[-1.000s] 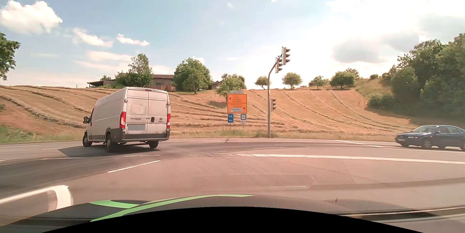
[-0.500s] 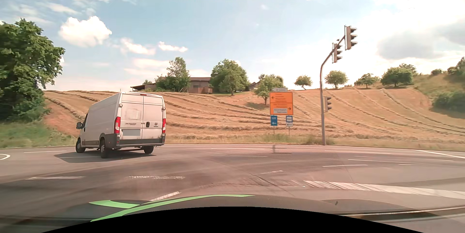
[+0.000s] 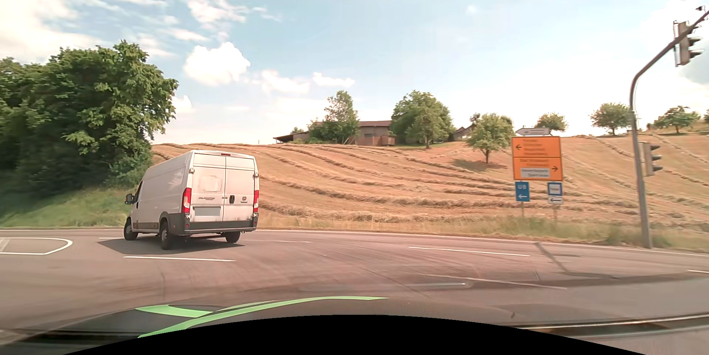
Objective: Follow the waypoints while adhering to traffic rules and regulations
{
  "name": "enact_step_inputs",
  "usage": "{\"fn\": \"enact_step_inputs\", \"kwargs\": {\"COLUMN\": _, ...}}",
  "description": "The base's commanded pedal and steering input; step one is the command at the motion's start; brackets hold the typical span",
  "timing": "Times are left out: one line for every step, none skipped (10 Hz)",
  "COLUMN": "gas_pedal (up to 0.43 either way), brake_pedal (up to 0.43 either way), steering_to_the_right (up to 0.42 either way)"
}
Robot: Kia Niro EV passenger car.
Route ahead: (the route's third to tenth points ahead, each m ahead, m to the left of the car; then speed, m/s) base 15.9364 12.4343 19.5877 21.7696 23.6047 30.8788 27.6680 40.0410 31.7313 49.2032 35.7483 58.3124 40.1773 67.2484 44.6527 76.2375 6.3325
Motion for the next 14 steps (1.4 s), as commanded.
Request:
{"fn": "enact_step_inputs", "kwargs": {"gas_pedal": 0.067, "brake_pedal": 0.000, "steering_to_the_right": -0.308}}
{"fn": "enact_step_inputs", "kwargs": {"gas_pedal": 0.067, "brake_pedal": 0.000, "steering_to_the_right": -0.308}}
{"fn": "enact_step_inputs", "kwargs": {"gas_pedal": 0.067, "brake_pedal": 0.000, "steering_to_the_right": -0.308}}
{"fn": "enact_step_inputs", "kwargs": {"gas_pedal": 0.067, "brake_pedal": 0.000, "steering_to_the_right": -0.306}}
{"fn": "enact_step_inputs", "kwargs": {"gas_pedal": 0.087, "brake_pedal": 0.000, "steering_to_the_right": -0.303}}
{"fn": "enact_step_inputs", "kwargs": {"gas_pedal": 0.087, "brake_pedal": 0.000, "steering_to_the_right": -0.300}}
{"fn": "enact_step_inputs", "kwargs": {"gas_pedal": 0.087, "brake_pedal": 0.000, "steering_to_the_right": -0.298}}
{"fn": "enact_step_inputs", "kwargs": {"gas_pedal": 0.087, "brake_pedal": 0.000, "steering_to_the_right": -0.298}}
{"fn": "enact_step_inputs", "kwargs": {"gas_pedal": 0.098, "brake_pedal": 0.000, "steering_to_the_right": -0.294}}
{"fn": "enact_step_inputs", "kwargs": {"gas_pedal": 0.110, "brake_pedal": 0.000, "steering_to_the_right": -0.290}}
{"fn": "enact_step_inputs", "kwargs": {"gas_pedal": 0.130, "brake_pedal": 0.000, "steering_to_the_right": -0.285}}
{"fn": "enact_step_inputs", "kwargs": {"gas_pedal": 0.130, "brake_pedal": 0.000, "steering_to_the_right": -0.281}}
{"fn": "enact_step_inputs", "kwargs": {"gas_pedal": 0.138, "brake_pedal": 0.000, "steering_to_the_right": -0.274}}
{"fn": "enact_step_inputs", "kwargs": {"gas_pedal": 0.157, "brake_pedal": 0.000, "steering_to_the_right": -0.261}}
